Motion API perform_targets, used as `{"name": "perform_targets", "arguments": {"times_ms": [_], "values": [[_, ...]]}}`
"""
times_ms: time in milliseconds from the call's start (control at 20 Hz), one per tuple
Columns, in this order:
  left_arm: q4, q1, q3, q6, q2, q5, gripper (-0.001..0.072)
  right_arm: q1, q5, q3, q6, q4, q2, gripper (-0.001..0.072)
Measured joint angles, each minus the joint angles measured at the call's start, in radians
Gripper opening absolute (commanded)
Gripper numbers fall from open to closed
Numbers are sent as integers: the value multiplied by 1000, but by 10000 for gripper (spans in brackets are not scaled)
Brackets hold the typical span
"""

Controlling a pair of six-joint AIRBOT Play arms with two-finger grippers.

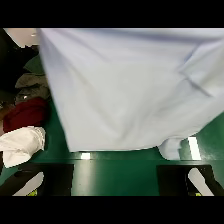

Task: Fold the shirts.

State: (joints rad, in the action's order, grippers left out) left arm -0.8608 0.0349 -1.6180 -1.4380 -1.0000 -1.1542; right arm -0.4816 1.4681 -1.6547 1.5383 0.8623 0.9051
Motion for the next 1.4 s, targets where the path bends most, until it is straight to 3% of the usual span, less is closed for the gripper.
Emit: {"name": "perform_targets", "arguments": {"times_ms": [200, 400, 650, 800, 1150, 1400], "values": [[-48, -1, 161, -18, -191, 14, 21, 191, 10, 158, 12, 106, 218, 15], [-23, -2, 210, 17, -388, 190, 21, 311, -149, 214, 14, 151, 435, 14], [101, -2, 201, 140, -518, 445, 21, 373, -368, 90, 6, 171, 642, 14], [133, -3, 167, 178, -570, 511, 21, 383, -428, 1, 2, 184, 721, 14], [129, -21, 156, 205, -666, 378, 21, 433, -361, 28, -4, 411, 771, 14], [60, -76, 190, 200, -706, 340, 21, 444, -307, 135, -3, 470, 774, 15]]}}
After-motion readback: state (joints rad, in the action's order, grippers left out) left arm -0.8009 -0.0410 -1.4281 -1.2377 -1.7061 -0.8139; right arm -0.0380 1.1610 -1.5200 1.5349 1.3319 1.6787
